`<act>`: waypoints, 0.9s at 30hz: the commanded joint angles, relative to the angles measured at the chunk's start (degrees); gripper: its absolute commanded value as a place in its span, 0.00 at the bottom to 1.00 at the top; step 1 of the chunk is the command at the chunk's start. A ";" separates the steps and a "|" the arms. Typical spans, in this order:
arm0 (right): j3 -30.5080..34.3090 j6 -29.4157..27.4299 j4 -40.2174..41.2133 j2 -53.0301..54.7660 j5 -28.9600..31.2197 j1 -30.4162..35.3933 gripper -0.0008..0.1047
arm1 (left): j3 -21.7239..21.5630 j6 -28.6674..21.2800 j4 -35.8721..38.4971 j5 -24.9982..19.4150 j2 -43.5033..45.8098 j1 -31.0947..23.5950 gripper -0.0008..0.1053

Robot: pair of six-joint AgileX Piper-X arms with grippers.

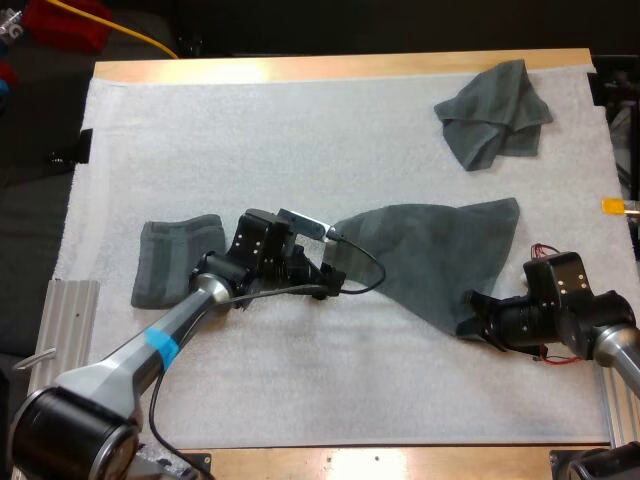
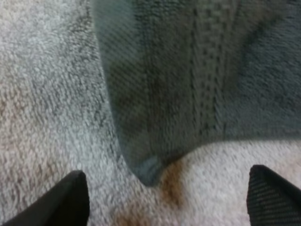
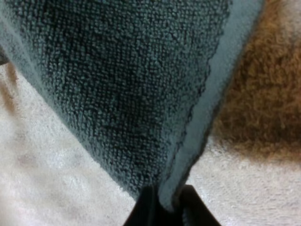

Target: Pick towel from pile, fold and stack

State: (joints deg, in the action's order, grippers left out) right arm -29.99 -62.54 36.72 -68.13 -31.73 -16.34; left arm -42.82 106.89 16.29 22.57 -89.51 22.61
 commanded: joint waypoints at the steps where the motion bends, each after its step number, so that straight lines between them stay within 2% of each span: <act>1: 0.02 -0.70 0.42 0.38 0.29 -0.02 0.01 | -0.37 1.23 -1.58 0.40 -0.63 0.35 0.64; 6: 0.02 -0.70 -0.11 0.38 1.10 -0.02 0.01 | -1.93 1.29 -2.75 2.81 -4.24 0.35 0.64; 12: 0.02 -0.70 -0.42 0.38 1.10 -0.02 0.01 | -6.95 1.29 0.08 6.91 -8.16 0.35 0.63; 16: 0.02 -0.70 -0.42 0.38 1.15 -0.02 0.01 | -8.89 1.29 3.41 6.91 -9.50 0.35 0.53; 20: 0.02 -0.70 -0.53 0.38 1.83 -0.02 0.01 | -8.89 1.18 4.85 6.91 -9.54 0.35 0.42; 27: 0.02 -0.60 -1.47 0.38 2.24 -0.02 0.01 | -8.89 1.18 6.26 6.91 -9.54 0.35 0.32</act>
State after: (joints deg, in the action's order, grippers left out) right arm -29.99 -62.54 35.65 -68.13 -29.66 -16.34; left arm -51.40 108.02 22.35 28.99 -99.08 22.61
